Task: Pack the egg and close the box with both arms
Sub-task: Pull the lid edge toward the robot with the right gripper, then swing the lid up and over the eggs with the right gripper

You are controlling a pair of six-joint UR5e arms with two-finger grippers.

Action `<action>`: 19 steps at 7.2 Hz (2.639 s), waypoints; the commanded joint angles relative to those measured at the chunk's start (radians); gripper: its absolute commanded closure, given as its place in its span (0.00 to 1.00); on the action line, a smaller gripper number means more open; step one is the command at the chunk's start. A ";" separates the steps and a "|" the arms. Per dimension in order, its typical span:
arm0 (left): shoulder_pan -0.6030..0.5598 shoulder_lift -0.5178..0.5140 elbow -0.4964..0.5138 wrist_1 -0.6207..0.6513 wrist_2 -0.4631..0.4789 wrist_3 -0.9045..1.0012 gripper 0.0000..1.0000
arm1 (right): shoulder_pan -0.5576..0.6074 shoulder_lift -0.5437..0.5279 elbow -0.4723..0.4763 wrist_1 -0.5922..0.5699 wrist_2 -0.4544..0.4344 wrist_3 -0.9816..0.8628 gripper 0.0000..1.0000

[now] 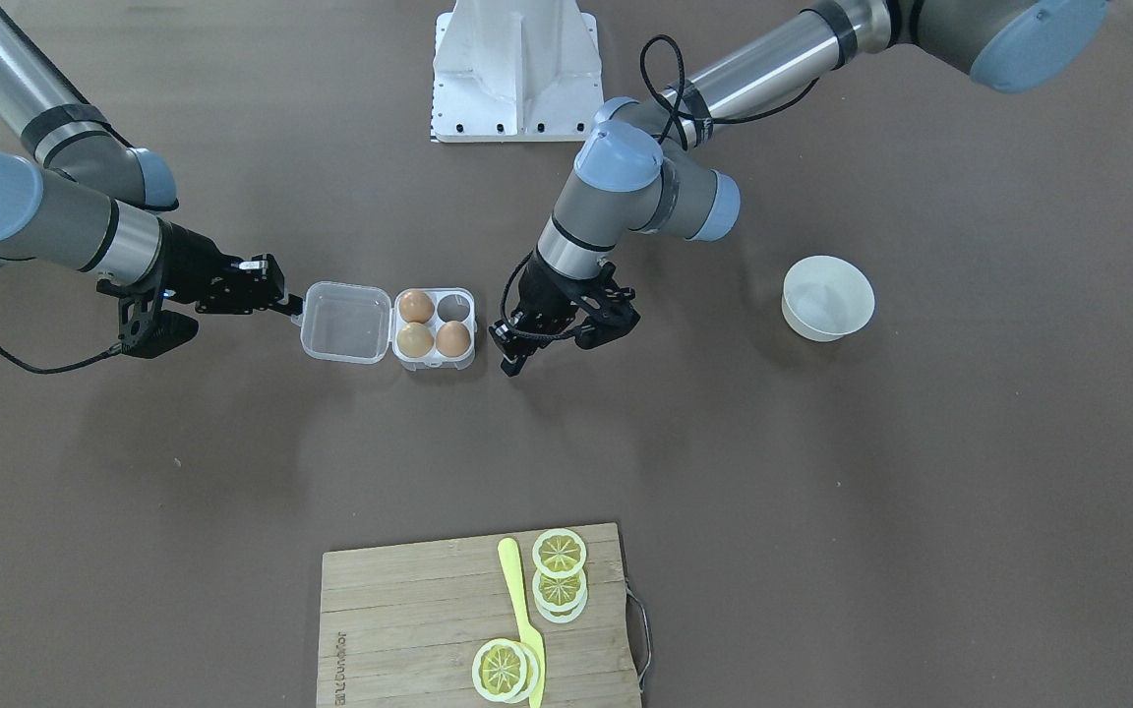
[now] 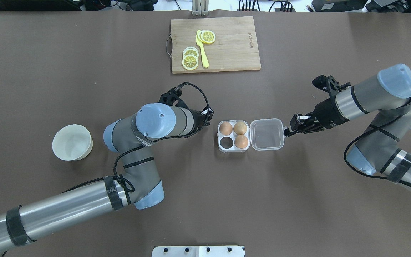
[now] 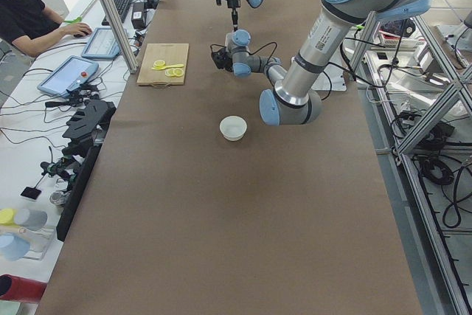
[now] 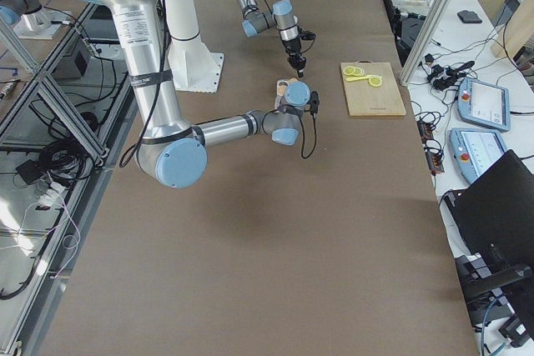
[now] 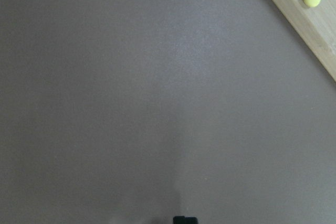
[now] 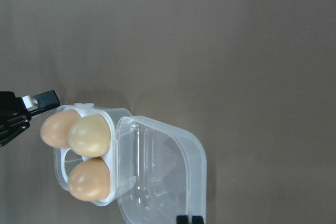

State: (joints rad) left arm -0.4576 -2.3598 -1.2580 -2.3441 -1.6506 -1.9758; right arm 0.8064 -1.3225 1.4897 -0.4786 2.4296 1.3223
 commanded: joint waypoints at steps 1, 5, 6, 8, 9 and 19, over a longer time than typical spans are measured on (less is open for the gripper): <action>0.004 -0.009 -0.006 0.000 -0.001 -0.005 1.00 | 0.002 0.000 0.003 0.000 0.000 0.003 1.00; 0.034 -0.009 0.003 0.002 0.002 -0.005 1.00 | 0.002 0.006 0.014 0.000 0.000 0.023 1.00; 0.037 -0.013 0.003 0.003 0.002 -0.005 1.00 | 0.002 0.011 0.014 0.000 0.000 0.029 1.00; 0.037 -0.022 0.003 0.003 0.002 -0.006 1.00 | 0.004 0.012 0.015 0.000 0.000 0.032 1.00; 0.042 -0.022 0.003 0.003 0.003 -0.006 1.00 | 0.004 0.017 0.015 0.000 0.000 0.035 1.00; 0.042 -0.026 0.006 0.003 0.002 -0.006 1.00 | 0.002 0.060 0.066 0.000 0.002 0.110 1.00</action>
State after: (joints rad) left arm -0.4156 -2.3854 -1.2520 -2.3409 -1.6485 -1.9819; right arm 0.8084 -1.2630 1.5545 -0.4798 2.4313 1.4326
